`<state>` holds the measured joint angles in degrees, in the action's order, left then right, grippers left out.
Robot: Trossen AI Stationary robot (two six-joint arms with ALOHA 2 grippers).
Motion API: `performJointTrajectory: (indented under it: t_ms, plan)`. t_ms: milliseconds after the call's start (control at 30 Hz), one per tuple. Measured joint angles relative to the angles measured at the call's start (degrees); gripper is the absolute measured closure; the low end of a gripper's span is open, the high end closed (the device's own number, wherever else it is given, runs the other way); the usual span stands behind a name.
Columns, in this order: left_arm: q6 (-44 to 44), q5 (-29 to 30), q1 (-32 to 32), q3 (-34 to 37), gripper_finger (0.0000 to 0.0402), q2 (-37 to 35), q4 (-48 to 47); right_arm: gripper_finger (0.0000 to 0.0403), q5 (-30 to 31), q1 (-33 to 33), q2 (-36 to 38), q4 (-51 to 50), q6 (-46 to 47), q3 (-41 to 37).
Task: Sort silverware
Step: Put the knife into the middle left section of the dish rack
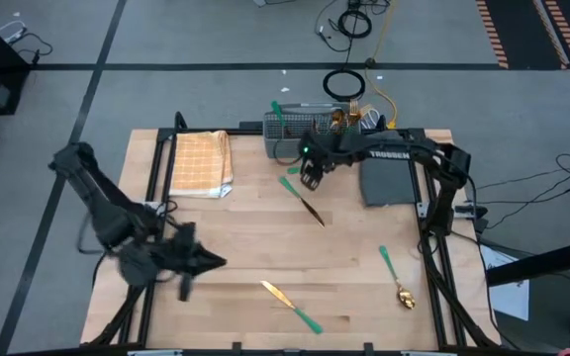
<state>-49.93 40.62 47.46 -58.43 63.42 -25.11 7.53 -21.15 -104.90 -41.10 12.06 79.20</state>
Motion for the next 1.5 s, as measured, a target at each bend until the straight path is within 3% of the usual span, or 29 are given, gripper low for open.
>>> performJointTrajectory:
  t_ms: [167, 400, 700, 1300, 1400, 1500]
  plan:
    - [3.47, 3.37, 4.75, 0.0, 0.0391, -8.67, -0.01, 0.0209, -2.88, -1.7, -0.24, 4.03, 2.18, 0.02]
    - [9.96, 6.81, 8.1, 0.0, 0.0391, -14.98, 0.09, 0.0202, -4.72, 0.12, -4.35, 5.5, 3.58, 0.02]
    - [13.2, 6.78, 9.72, 0.0, 0.0391, -16.38, -0.08, 0.0202, -5.09, 3.78, -12.47, 5.38, 3.9, 2.43]
    - [12.92, 6.56, 13.38, 0.02, 0.0391, -16.31, -2.36, 0.0203, -4.5, 6.38, -21.51, 0.58, 3.79, 8.94]
    - [12.92, 6.56, 13.38, 0.02, 0.0391, -16.31, -2.44, 0.0228, -4.53, 6.67, -21.86, -0.02, 3.88, 9.0]
    - [12.92, 6.56, 13.38, 0.02, 0.0391, -16.31, -2.44, 0.0293, -4.85, 6.91, -21.88, -0.56, 3.81, 9.0]
